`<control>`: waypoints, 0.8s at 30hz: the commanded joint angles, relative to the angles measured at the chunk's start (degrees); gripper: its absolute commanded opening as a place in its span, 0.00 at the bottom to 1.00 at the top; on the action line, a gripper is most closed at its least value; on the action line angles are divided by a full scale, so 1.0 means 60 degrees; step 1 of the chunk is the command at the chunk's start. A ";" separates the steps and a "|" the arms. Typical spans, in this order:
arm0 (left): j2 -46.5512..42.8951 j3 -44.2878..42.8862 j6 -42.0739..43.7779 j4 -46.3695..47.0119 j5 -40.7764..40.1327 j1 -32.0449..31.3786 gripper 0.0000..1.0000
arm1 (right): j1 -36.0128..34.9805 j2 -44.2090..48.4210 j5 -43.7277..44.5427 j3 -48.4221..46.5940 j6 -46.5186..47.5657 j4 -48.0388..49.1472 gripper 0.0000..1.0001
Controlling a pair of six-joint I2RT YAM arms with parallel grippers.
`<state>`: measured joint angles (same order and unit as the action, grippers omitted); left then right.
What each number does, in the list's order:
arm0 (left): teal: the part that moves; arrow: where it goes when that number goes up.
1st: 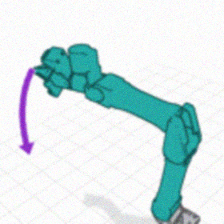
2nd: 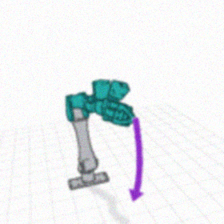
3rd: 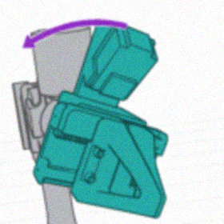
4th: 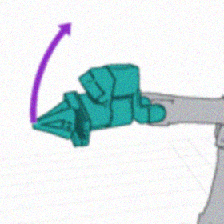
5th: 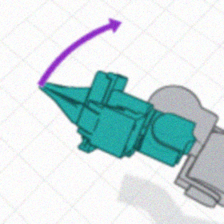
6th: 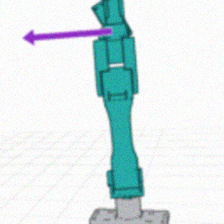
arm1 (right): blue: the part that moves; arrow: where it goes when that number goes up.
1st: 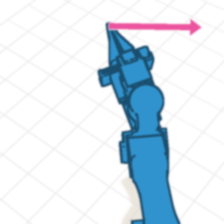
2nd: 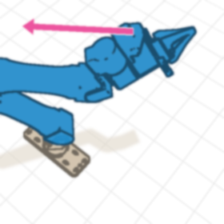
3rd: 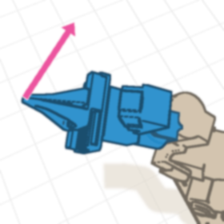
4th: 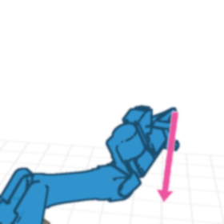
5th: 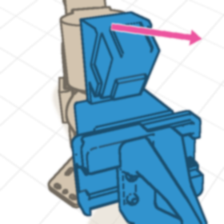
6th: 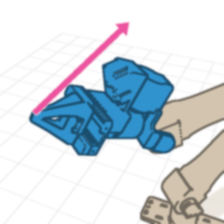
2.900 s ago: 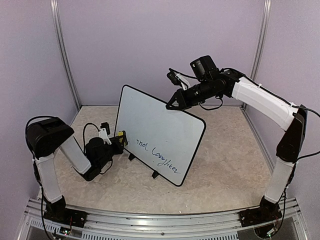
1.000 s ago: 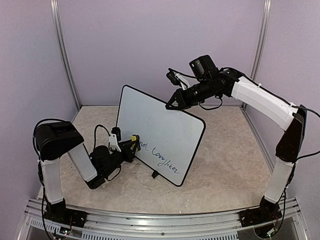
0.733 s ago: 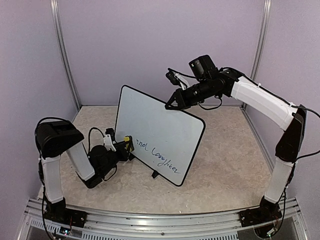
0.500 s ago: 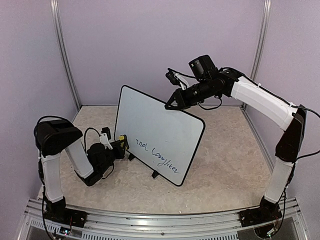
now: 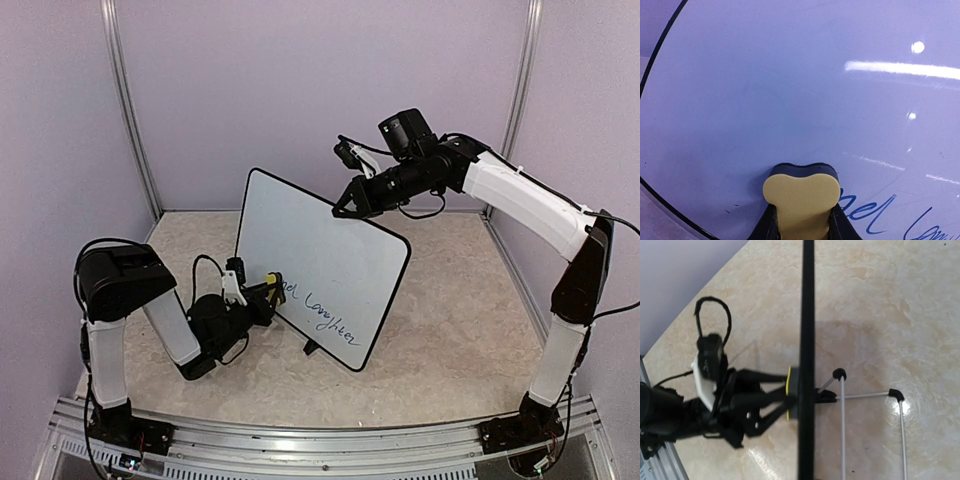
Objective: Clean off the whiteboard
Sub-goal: Erase the center of the whiteboard.
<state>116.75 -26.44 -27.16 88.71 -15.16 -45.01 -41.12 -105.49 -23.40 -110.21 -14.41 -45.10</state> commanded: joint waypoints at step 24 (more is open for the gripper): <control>-0.0877 -0.0835 0.3021 -0.2356 -0.0087 0.0760 0.12 | -0.0661 -0.0527 -0.1586 0.0302 0.0982 -0.1060 0.00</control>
<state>111.85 -28.75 -16.29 82.15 -13.82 -41.50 -41.17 -105.65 -22.94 -110.41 -13.65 -44.53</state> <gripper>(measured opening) 0.264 0.031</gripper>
